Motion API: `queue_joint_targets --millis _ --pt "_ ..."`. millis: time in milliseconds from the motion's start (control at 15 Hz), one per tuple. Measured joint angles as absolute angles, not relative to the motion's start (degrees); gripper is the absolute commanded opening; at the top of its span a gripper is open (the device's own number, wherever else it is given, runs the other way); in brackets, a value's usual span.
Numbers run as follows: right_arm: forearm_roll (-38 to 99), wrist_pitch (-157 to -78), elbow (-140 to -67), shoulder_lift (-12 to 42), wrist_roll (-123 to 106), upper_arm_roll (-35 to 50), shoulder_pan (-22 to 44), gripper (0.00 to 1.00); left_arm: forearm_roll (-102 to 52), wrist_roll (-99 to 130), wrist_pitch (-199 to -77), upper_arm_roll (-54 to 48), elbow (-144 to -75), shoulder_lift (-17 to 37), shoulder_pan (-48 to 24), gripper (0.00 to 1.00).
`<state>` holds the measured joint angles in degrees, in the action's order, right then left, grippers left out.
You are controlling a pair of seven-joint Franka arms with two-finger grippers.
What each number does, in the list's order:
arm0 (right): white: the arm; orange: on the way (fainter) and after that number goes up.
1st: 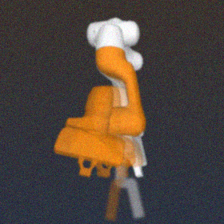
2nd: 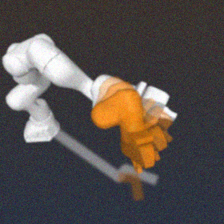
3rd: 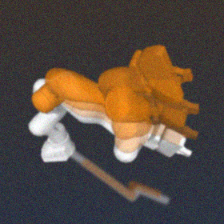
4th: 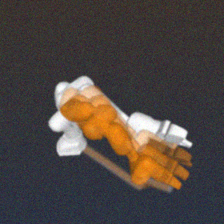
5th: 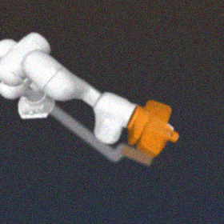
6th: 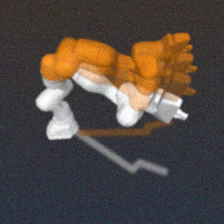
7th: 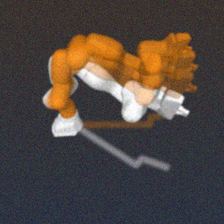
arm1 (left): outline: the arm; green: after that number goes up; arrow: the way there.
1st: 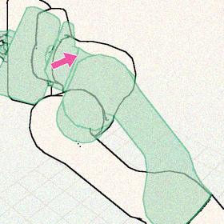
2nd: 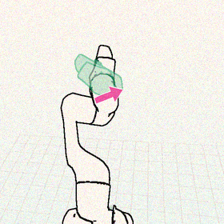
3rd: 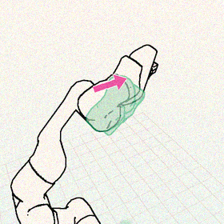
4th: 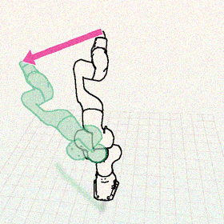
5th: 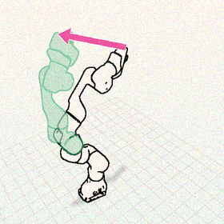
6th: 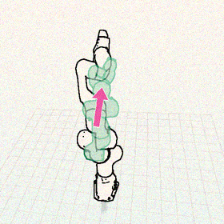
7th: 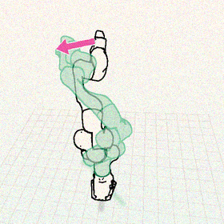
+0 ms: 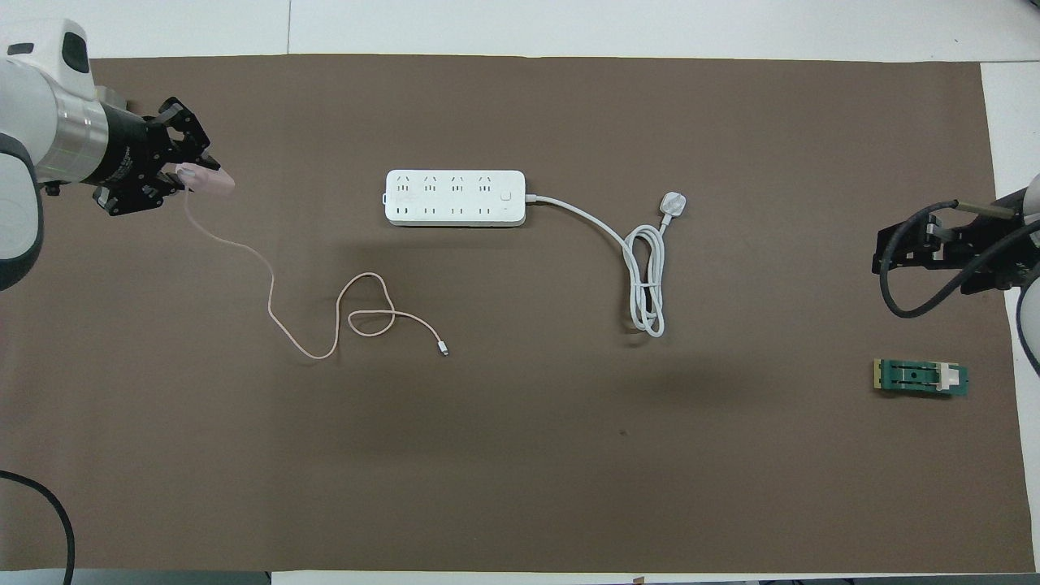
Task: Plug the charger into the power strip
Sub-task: 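Move the charger with the left gripper to the power strip's end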
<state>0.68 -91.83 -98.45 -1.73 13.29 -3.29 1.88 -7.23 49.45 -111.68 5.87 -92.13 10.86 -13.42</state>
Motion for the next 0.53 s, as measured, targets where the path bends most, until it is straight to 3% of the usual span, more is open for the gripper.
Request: queue_joint_targets --millis 533 --pt "0.67 -90.20 -98.40 -1.92 13.30 -3.48 2.98 1.00 -6.80 74.65 -108.11 5.84 -91.66 11.58 -17.69 0.00"
